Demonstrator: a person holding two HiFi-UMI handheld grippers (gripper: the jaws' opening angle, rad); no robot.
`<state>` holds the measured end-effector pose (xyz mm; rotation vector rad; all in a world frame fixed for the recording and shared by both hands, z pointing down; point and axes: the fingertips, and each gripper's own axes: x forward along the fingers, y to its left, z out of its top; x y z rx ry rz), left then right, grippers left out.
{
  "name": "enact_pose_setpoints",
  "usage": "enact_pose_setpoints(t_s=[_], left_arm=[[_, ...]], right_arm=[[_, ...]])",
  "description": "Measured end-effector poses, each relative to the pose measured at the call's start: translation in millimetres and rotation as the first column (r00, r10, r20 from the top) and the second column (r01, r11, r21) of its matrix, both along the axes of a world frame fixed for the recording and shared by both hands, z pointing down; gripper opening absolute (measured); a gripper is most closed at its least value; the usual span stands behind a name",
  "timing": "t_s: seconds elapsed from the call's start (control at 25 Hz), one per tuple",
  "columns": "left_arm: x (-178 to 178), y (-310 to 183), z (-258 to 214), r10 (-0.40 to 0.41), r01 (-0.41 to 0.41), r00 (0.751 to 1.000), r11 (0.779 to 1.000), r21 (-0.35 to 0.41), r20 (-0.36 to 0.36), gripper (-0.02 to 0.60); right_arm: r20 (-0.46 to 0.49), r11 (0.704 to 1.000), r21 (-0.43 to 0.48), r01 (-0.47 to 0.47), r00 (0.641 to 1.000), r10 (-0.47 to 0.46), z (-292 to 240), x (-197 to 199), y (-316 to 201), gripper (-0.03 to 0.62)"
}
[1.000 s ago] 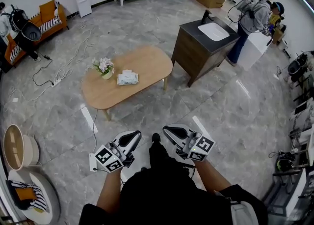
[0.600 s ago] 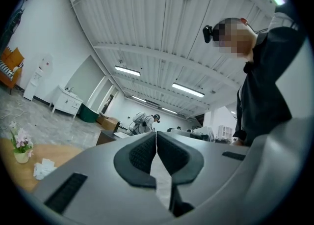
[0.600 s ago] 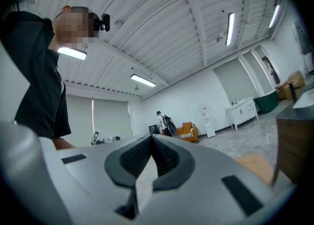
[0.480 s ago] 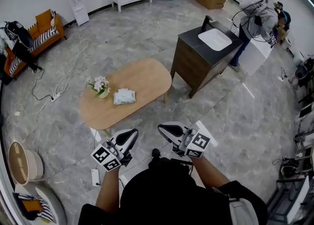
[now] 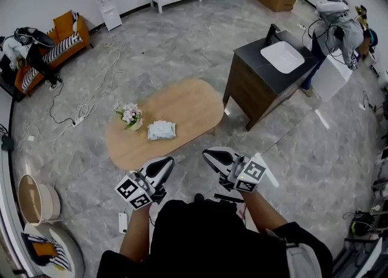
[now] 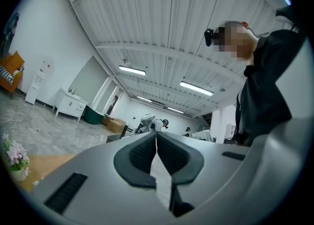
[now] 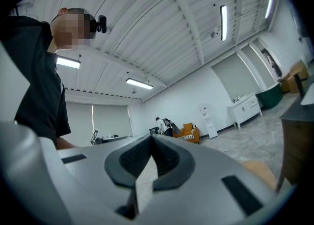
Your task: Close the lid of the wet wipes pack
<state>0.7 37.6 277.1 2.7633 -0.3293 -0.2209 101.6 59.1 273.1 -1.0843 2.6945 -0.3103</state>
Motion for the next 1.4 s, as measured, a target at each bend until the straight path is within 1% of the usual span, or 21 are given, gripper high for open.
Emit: enact_pose_setpoints(t_s=[0.12,0.28,0.36,0.52,0.64,0.76,0.88,0.96,1.04,1.2,1.36,1.4], left_arm=[[-7.5,-21.7,2.5,-0.04,0.04,0.999,0.999,-0.009,-0.001,0.017],[-21.4,-58.0,1.5,-0.098,0.098,0.995,0.995,0.005,-0.032,0.017],[-26.9,-76.5,6.1,-0.114,0.115,0.993,0.993,-0.001,-0.041,0.017],[-39.3,-124.9,24.6,-0.135,0.133,0.99,0.99,-0.041,-0.047,0.017],[-45.9,-164.9,16.3,-0.133,0.131,0.989,0.991,-0.032,-0.069,0.017],[-53.8,-210.8,10.0,-0.13,0.128,0.988,0.991,-0.033,-0.082,0.017],[-67.0,-254.0,4.1,-0.127,0.125,0.987,0.992,-0.029,-0.097,0.017],[-75.1,-276.3,4.1,-0.121,0.119,0.989,0.993,-0.026,-0.091,0.017],[-81.1,-294.8,8.7,-0.115,0.113,0.99,0.993,-0.033,-0.078,0.017],[-94.1,-326.8,25.6,-0.106,0.105,0.994,0.994,-0.034,-0.029,0.017],[-107.1,-355.8,53.4,-0.105,0.106,0.994,0.993,-0.054,0.011,0.017],[-107.9,-364.1,63.6,-0.11,0.111,0.994,0.992,-0.056,0.03,0.017]], right_arm=[[-0.004,0.999,-0.008,0.036,0.999,-0.036,3.3,-4.5,-21.7,0.011],[-0.009,0.998,-0.023,0.061,0.998,-0.061,10.8,-9.5,-57.9,0.011],[-0.007,0.997,-0.03,0.071,0.997,-0.071,15.7,-12.7,-75.5,0.011],[-0.011,0.996,-0.052,0.069,0.998,-0.069,27.4,-21.3,-119.1,0.011],[-0.025,0.995,-0.071,0.068,0.997,-0.07,27.4,-30.2,-158.2,0.011],[-0.007,0.995,-0.062,0.079,0.997,-0.079,11.8,-44.6,-199.8,0.011],[-0.033,0.996,-0.043,0.082,0.996,-0.084,0.1,-62.8,-239.8,0.011],[-0.068,0.997,-0.044,0.071,0.995,-0.074,-0.5,-71.2,-260.5,0.011],[-0.08,0.996,-0.061,0.058,0.995,-0.062,1.8,-76.1,-276.2,0.011],[-0.123,0.991,-0.134,0.028,0.991,-0.045,24.6,-80.4,-300.4,0.011],[-0.174,0.978,-0.209,0.012,0.984,-0.049,55.9,-83.7,-321.0,0.011],[-0.188,0.975,-0.223,0.01,0.981,-0.053,64.9,-83.0,-327.7,0.011]])
